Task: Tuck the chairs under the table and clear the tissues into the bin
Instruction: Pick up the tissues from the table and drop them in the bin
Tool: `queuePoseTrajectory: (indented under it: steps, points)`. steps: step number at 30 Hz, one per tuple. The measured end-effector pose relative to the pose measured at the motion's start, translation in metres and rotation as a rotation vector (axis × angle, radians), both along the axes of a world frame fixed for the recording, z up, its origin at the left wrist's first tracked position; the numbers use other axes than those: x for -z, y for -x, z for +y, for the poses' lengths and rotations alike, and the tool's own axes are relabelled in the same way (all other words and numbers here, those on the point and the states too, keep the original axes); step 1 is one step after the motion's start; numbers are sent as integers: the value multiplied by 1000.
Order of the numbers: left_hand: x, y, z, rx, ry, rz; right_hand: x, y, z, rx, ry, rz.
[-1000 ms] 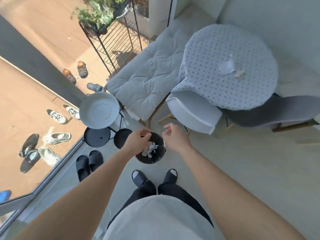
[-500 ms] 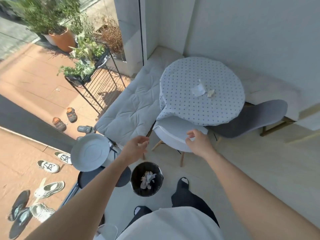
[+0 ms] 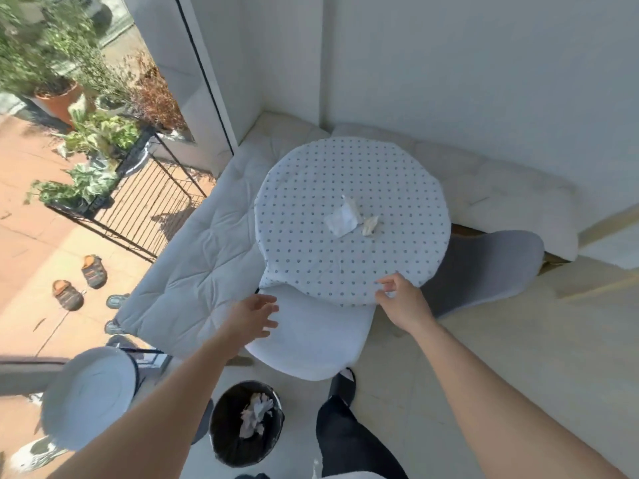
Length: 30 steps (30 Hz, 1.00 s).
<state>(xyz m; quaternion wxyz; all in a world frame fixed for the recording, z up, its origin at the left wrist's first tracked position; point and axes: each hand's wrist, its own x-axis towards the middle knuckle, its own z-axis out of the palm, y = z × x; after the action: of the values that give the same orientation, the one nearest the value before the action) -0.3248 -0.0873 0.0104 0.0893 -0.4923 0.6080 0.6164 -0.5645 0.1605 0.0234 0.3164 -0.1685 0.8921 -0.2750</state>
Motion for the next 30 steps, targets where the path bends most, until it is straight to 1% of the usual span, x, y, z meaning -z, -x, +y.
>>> queuePoseTrajectory:
  steps: [6,14,19,20,22,26,30]
  points:
    - [31,88,11,-1,12,-46,45,67,-1,-9,-49,-91]
    - [66,194,-14,82,150,-66,97,139,-30,-12,31,-118]
    - [82,267,-30,227,174,-12,124,173,-52,28,78,-151]
    - [87,282,-33,246,203,-10,129,178,-57,24,82,-134]
    - [97,310,-37,309,332,-25,140,189,-70,10,85,-89]
    - [124,355,-46,524,602,-34,163,208,-91,-52,91,-3]
    - [151,381,-56,791,732,-96,186,224,-108,-154,109,86]
